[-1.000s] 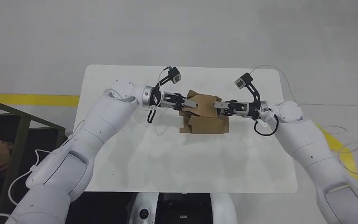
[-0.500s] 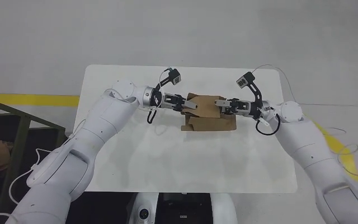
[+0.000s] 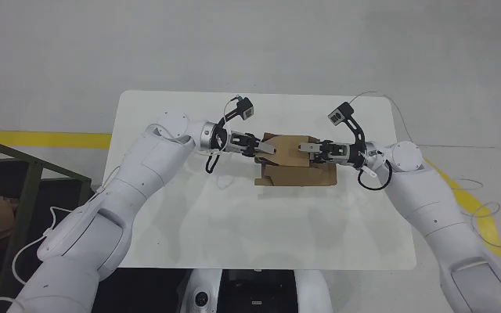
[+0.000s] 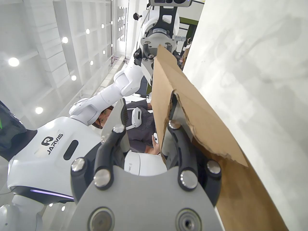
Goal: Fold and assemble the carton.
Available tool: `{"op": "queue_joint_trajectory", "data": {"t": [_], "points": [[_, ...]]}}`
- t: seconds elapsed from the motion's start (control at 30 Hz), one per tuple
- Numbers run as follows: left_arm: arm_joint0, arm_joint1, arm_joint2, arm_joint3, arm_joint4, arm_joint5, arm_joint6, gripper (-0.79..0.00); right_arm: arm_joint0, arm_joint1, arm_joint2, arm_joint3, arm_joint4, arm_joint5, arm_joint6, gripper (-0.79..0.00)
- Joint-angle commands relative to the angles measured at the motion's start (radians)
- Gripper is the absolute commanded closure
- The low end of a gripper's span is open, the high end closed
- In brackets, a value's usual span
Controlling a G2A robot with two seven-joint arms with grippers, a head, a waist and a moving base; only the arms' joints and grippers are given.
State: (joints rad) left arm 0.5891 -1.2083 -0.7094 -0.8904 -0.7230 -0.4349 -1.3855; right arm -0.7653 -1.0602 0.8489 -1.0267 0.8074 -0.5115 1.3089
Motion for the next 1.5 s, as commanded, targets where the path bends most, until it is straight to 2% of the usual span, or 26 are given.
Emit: {"op": "queue_joint_trajectory", "data": {"t": [0.0, 0.1, 0.5, 0.57, 0.63, 0.83, 0.87, 0.93, 0.97, 1.0, 1.03, 1.47], "points": [[0.0, 0.001, 0.0, 0.001, 0.0, -0.001, 0.001, 0.0, 0.0, -0.001, 0.003, 0.005, -0.003, 0.001, 0.001, -0.286], [0.001, 0.001, 0.0, 0.001, -0.002, 0.001, -0.001, 0.0, -0.001, -0.003, 0.007, 0.007, -0.006, 0.002, 0.002, -0.231], [-0.004, 0.0, 0.006, -0.004, -0.002, -0.001, 0.001, 0.0, -0.001, -0.009, 0.012, 0.015, -0.03, 0.002, 0.002, -0.123], [-0.005, 0.0, 0.007, -0.004, -0.002, 0.0, 0.0, 0.0, -0.001, -0.01, 0.012, 0.015, -0.034, 0.003, 0.003, -0.086], [-0.006, 0.0, 0.008, -0.005, -0.002, 0.0, 0.0, 0.0, -0.001, -0.011, 0.013, 0.014, -0.035, 0.004, 0.004, 0.0], [-0.007, 0.0, 0.009, -0.001, -0.001, 0.0, 0.0, 0.0, -0.001, -0.013, 0.015, 0.016, -0.04, 0.005, 0.005, 0.0], [-0.007, 0.0, 0.008, -0.001, -0.001, -0.001, 0.001, -0.043, -0.001, -0.013, 0.015, 0.017, -0.041, 0.005, 0.005, 0.0], [-0.007, 0.001, 0.007, 0.0, 0.001, -0.005, 0.005, -0.354, -0.001, -0.013, 0.016, 0.018, -0.043, 0.005, 0.005, 0.0], [-0.007, 0.001, 0.007, 0.0, 0.001, -0.006, 0.006, -0.576, -0.001, -0.014, 0.016, 0.019, -0.045, 0.005, 0.005, 0.0], [-0.007, 0.002, 0.007, -0.001, 0.001, -0.007, 0.007, -0.702, 0.0, -0.014, 0.016, 0.021, -0.047, 0.004, 0.004, 0.0], [-0.007, 0.002, 0.006, -0.002, 0.001, -0.007, 0.007, -0.785, 0.0, -0.014, 0.016, 0.024, -0.047, 0.004, 0.004, 0.0], [0.014, 0.018, -0.037, -0.083, -0.037, -0.023, 0.023, -0.785, 0.004, -0.02, 0.014, 0.053, -0.056, 0.001, 0.001, 0.0]]}}
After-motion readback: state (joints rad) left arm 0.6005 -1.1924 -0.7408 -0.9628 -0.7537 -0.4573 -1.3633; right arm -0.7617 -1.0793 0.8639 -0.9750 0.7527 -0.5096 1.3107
